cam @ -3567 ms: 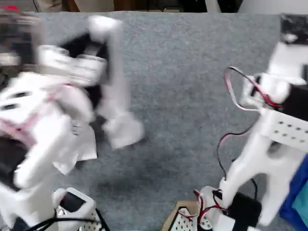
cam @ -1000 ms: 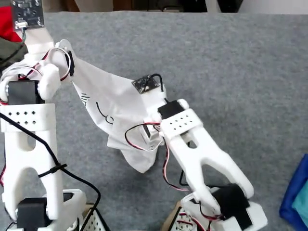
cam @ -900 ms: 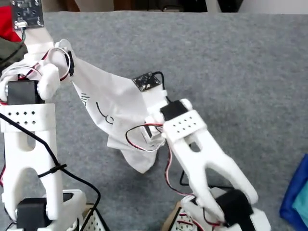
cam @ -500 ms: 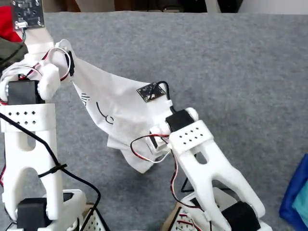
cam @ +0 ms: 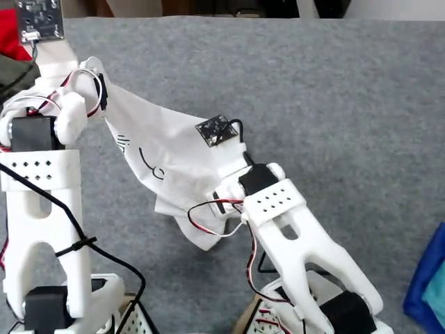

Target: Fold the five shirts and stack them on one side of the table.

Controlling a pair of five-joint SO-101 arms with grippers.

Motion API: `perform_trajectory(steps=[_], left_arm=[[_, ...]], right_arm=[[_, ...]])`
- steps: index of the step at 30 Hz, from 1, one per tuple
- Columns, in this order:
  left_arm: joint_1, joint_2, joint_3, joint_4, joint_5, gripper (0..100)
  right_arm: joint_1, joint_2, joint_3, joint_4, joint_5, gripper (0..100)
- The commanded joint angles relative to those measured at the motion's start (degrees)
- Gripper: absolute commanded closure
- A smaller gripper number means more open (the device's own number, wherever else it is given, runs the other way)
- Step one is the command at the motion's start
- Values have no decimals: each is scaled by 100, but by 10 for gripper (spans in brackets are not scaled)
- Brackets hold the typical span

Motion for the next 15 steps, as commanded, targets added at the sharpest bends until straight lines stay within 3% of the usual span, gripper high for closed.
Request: perform_trajectory(steps=[1,9,15], left_arm=[[-9,-75,-70,-44,-26,980],[-53,-75,-70,-9,-26,980],[-53,-75,-70,-9,-26,980]], right_arm=[[-57,110,-22,-114,-44,924],[-57,664,-31,-70,-35,921],[-57,708,-13,-97,-35,797]])
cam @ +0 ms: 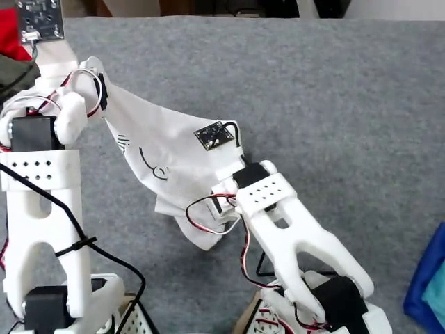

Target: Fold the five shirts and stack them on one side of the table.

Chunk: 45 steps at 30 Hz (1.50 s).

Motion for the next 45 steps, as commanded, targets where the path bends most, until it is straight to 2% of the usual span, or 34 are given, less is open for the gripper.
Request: perform_trajectory(steps=[1,8,13,17,21,24,30,34,41,45], left_arm=[[-53,-75,-70,-9,-26,980],[-53,-75,-70,-9,-26,980],[-53,-75,-70,0,-26,980],[-53,-75,-70,0,-26,980],[-53,-75,-70,0,-26,980],[-53,-75,-70,0,-26,980],[-53,-75,-70,0,-26,980],[-53,-75,-70,0,-26,980],[-53,-75,-53,0,-26,980],[-53,-75,-35,0,-26,980]], right_arm=[[-48,13,-22,-62,-35,793],[-48,22,4,-273,-35,797],[-13,75,-22,-545,-35,914],[382,558,-277,-809,18,987],[1095,1349,-1059,-747,237,991],[1481,1780,-1982,-290,281,991],[1604,2193,-3697,580,712,991],[1587,2563,-4242,756,862,977],[1613,2756,-4426,1160,888,766],[1613,2756,-4435,1574,897,762]])
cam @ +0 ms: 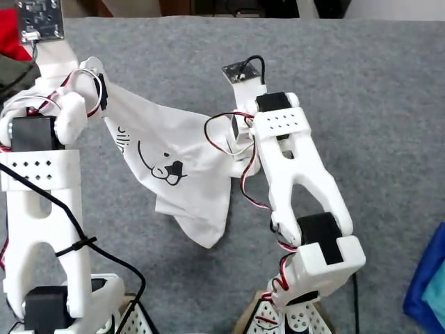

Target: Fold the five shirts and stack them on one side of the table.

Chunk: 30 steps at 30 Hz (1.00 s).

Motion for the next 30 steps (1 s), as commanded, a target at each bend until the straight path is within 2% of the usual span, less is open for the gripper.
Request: perform_trajectory(steps=[1,6,17,22,30], left_arm=[[-53,-75,-26,0,-26,980],[-53,-75,-26,0,-26,980],[-53,-75,-26,0,-26,980],[-53,-75,-26,-35,-26,980],[-44,-75,-26,-44,-26,980]], right_arm=[[110,-4,-347,413,53,764],[110,-4,-338,791,53,807],[92,48,-295,466,-325,814],[22,48,-303,492,-360,887],[13,48,-145,571,-369,885]])
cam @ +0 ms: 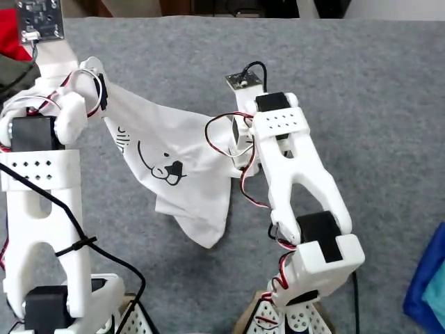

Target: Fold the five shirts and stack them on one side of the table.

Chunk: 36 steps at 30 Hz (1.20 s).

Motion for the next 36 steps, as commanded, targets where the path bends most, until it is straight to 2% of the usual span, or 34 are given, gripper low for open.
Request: perform_trajectory(steps=[1,13,36], left_arm=[[-44,-75,-26,-44,-26,980],[-35,-75,-26,-44,-26,980],[-44,-75,-26,-9,-18,980]], right_arm=[[13,-13,-101,26,-62,885],[4,-13,365,-448,-299,888],[13,-4,365,-448,-501,890]])
